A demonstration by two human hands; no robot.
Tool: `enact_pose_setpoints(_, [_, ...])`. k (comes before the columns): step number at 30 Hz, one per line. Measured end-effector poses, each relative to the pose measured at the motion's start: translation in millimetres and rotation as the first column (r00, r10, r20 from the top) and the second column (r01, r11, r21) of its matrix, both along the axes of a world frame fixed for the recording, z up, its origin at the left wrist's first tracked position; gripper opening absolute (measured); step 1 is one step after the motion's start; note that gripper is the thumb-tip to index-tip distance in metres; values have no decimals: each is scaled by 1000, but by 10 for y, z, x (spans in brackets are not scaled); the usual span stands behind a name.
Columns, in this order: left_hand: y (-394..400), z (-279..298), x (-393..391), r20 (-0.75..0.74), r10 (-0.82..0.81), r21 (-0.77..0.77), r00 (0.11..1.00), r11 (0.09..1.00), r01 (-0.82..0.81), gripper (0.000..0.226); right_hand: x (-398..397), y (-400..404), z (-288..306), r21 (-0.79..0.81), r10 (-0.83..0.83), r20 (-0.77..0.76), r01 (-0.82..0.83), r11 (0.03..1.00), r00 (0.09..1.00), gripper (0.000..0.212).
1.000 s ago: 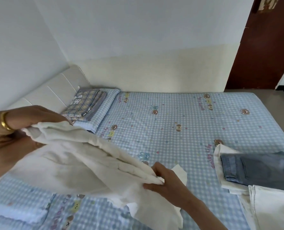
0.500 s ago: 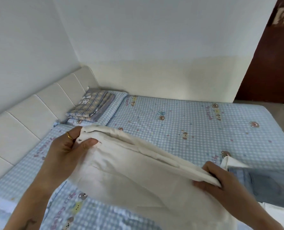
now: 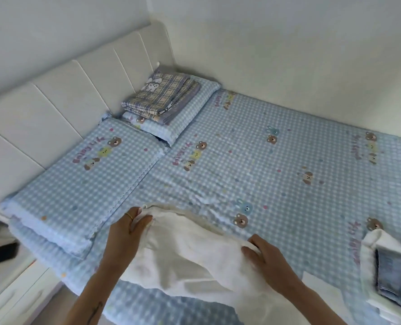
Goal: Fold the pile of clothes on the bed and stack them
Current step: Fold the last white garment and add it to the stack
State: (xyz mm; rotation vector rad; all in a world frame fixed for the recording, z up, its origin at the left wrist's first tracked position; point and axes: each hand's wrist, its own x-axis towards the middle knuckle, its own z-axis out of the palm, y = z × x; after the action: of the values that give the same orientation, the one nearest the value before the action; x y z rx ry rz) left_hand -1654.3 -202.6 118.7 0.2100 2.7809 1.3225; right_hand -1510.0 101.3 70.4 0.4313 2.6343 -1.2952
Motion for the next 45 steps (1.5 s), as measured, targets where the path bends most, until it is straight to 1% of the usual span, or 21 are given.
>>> enact_pose_setpoints(4, [-438, -704, -530, 68, 83, -68, 994, 995, -78, 23, -761, -458, -677, 65, 74, 64, -78, 995, 995, 16])
enact_pose_setpoints(7, [-746, -1291, -1010, 118, 133, -139, 984, 983, -117, 5, -1340, -781, -1224, 87, 105, 96, -113, 990, 990, 12])
enact_pose_setpoints(10, [-1022, -1901, -1515, 156, 179, -230, 971, 963, -141, 13, -1907, -1085, -1796, 143, 121, 144, -142, 980, 982, 13])
enact_pose_setpoints(13, [-1190, -2522, -1930, 181, 198, -313, 963, 940, -134, 10, -2406, -1336, -2411, 168, 120, 207, -156, 973, 971, 14])
enact_pose_setpoints(16, [-1261, -3076, -2181, 235, 202, -379, 951, 920, -102, 13, -2764, -1392, -2935, 241, 111, 288, -184, 953, 951, 27])
enact_pose_setpoints(18, [-1247, -3361, -2276, 236, 223, -448, 946, 889, -98, 27, -2941, -1360, -3235, 286, 100, 313, -194, 938, 944, 29])
enact_pose_setpoints(20, [-1129, -3549, -2278, 127, 143, -597, 982, 801, -40, 52, -3038, -1304, -3402, 305, 115, 306, -212, 928, 945, 30])
enact_pose_setpoints(22, [-789, -3648, -2183, 50, -125, -664, 991, 737, 126, 63, -3033, -1225, -3501, 281, 129, 270, -206, 937, 954, 32])
enact_pose_setpoints(24, [-291, -3723, -1947, 45, -454, -607, 890, 695, 385, 65, -2885, -1090, -3500, 270, 121, 226, -181, 945, 967, 32])
enact_pose_setpoints(26, [197, -3767, -1704, 63, -672, -535, 738, 601, 594, 64, -2627, -910, -3420, 292, 94, 188, -147, 945, 978, 31])
enact_pose_setpoints(29, [837, -3747, -1532, 143, -809, -496, 570, 439, 749, 62, -2023, -550, -3194, 341, 52, 242, -135, 930, 969, 39])
enact_pose_setpoints(32, [1252, -3727, -1502, 242, -879, -535, 410, 232, 812, 56, -1298, -272, -2926, 437, 2, 288, -133, 889, 958, 58])
enact_pose_setpoints(33, [1414, -3653, -1431, 234, -907, -557, 350, 170, 813, 50, -962, -171, -2822, 460, -28, 327, -133, 878, 945, 66])
enact_pose_setpoints(35, [1342, -3535, -1463, 190, -933, -532, 305, 163, 831, 32, -585, -157, -2743, 505, -49, 376, -160, 848, 925, 80])
enact_pose_setpoints(36, [1253, -3488, -1447, 203, -935, -490, 291, 160, 857, 33, -426, -152, -2712, 527, -91, 375, -131, 839, 923, 81])
enact_pose_setpoints(39, [1073, -3387, -1185, 232, -928, -471, 290, 154, 869, 43, 69, -115, -2614, 584, -236, 261, 42, 811, 936, 61])
enact_pose_setpoints(41, [902, -3315, -1008, 267, -936, -508, 230, 66, 859, 44, 237, -193, -2621, 583, -271, 190, 114, 805, 944, 52])
enact_pose_setpoints(42, [861, -3272, -934, 313, -931, -505, 188, 4, 863, 43, 274, -229, -2596, 569, -280, 193, 125, 812, 940, 37])
enact_pose_setpoints(43, [814, -3226, -871, 365, -919, -499, 149, -59, 865, 43, 307, -277, -2572, 539, -285, 227, 124, 833, 931, 19])
enact_pose_setpoints(44, [756, -3190, -828, 413, -902, -471, 123, -96, 877, 43, 332, -318, -2528, 454, -306, 323, 137, 880, 895, 14])
enact_pose_setpoints(45, [707, -3154, -799, 465, -875, -435, 132, -96, 895, 44, 343, -357, -2496, 384, -315, 405, 152, 911, 859, 10])
